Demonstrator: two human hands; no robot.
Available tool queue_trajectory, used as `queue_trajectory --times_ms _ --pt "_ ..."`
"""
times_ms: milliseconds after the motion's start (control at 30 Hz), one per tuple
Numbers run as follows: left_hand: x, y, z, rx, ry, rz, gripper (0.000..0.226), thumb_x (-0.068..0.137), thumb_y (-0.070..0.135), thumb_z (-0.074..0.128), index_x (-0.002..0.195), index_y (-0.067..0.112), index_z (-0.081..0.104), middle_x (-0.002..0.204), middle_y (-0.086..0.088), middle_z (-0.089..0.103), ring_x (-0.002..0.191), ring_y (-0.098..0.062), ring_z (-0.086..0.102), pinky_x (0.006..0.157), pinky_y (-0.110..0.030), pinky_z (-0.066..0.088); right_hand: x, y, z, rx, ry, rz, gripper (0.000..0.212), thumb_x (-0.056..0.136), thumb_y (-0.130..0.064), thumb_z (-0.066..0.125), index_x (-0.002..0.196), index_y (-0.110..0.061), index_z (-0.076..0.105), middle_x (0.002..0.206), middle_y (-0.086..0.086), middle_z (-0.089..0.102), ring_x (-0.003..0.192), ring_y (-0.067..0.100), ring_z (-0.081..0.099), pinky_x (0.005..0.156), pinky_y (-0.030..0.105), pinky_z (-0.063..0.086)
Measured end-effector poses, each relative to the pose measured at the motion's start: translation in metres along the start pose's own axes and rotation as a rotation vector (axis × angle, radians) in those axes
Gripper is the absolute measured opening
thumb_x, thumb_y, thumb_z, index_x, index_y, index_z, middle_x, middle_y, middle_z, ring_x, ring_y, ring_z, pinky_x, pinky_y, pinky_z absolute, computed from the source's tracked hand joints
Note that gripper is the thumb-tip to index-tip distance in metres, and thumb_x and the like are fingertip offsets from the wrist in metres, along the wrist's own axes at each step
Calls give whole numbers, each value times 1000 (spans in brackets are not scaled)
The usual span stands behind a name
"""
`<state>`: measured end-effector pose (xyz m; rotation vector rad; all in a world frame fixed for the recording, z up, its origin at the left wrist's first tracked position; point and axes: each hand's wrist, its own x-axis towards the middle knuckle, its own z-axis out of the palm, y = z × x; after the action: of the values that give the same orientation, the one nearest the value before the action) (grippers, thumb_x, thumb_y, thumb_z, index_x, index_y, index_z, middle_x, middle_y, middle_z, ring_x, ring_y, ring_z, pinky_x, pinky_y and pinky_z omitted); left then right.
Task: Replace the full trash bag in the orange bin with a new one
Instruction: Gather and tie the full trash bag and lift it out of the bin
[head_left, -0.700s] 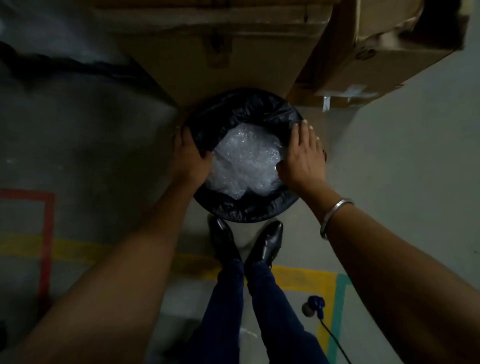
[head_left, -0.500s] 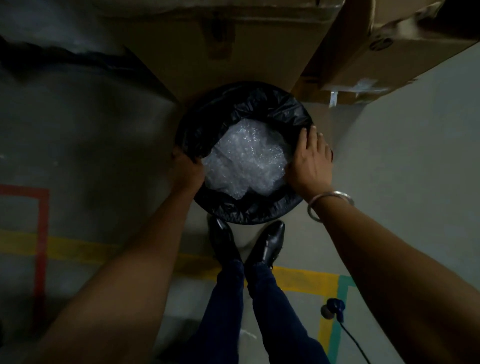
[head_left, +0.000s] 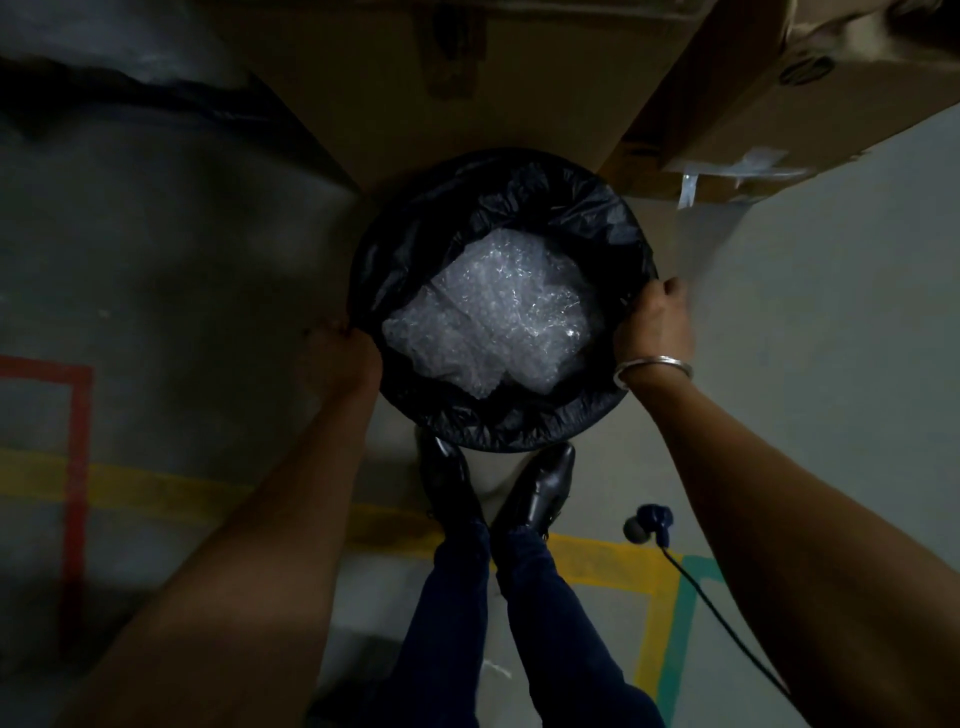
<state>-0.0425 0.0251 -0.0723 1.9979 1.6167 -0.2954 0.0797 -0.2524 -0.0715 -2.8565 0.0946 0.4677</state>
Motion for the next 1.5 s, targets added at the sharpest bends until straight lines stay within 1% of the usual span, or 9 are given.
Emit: queue_trajectory --times_ms 167,333,433,567,800,1033,1233,1333,1500 --pt "-20 -2 4 -184 7 -133 47 106 25 30 145 1 39 151 -19 41 137 -33 41 114 -37 28 -10 -9 -2 36 111 148 30 86 -15 50 109 4 47 120 24 48 105 40 51 81 43 42" --pt "-20 -7 1 -283 38 -225 46 106 31 32 139 3 48 143 -17 50 129 -31 49 104 -33 37 -6 6 -3 47 -40 228 29 86 -6 51 113 5 48 120 27 53 109 43 53 86 45 45" --pt "-28 -7 3 -306 25 -109 57 100 48 42 131 2 56 135 -19 57 121 -33 56 87 -26 37 -2 13 -7 74 -11 251 23 87 -5 50 109 3 53 112 27 61 103 43 58 80 44 46" --pt "-30 -7 2 -224 -137 -69 71 83 61 63 121 2 61 122 -17 65 109 -31 63 89 -33 51 -5 5 -12 134 87 288 23 88 -6 46 108 4 50 111 27 60 103 44 56 80 44 43" --pt "-14 -28 5 -227 -334 -270 47 85 19 63 127 -2 57 128 -21 60 111 -37 61 95 -48 53 -12 1 -4 329 105 436 23 91 -11 42 113 -5 47 107 23 63 99 43 58 80 42 43" --pt "-35 -26 5 -195 -296 -108 47 75 48 62 99 9 69 108 -14 70 90 -29 66 83 -41 56 -17 5 2 475 -6 385 52 82 -44 66 116 -8 49 111 13 64 103 35 60 85 35 44" --pt "-62 -22 15 -46 -428 -23 48 80 44 62 116 11 64 115 -13 66 100 -32 63 88 -40 54 -18 0 -5 151 -51 334 40 77 -24 58 113 -7 60 111 23 61 100 41 58 86 41 49" --pt "-67 -6 14 -400 -518 -179 17 81 30 67 92 16 66 106 -11 70 84 -26 66 83 -48 58 -17 -6 -6 225 17 345 35 80 -23 54 109 -4 60 108 24 62 98 42 59 83 41 48" --pt "-64 9 12 -971 -600 -484 37 82 33 70 117 19 65 106 -6 73 97 -27 68 81 -42 57 -17 3 -4 457 -12 570 32 76 -27 64 97 -3 63 92 18 66 90 37 63 75 33 47"
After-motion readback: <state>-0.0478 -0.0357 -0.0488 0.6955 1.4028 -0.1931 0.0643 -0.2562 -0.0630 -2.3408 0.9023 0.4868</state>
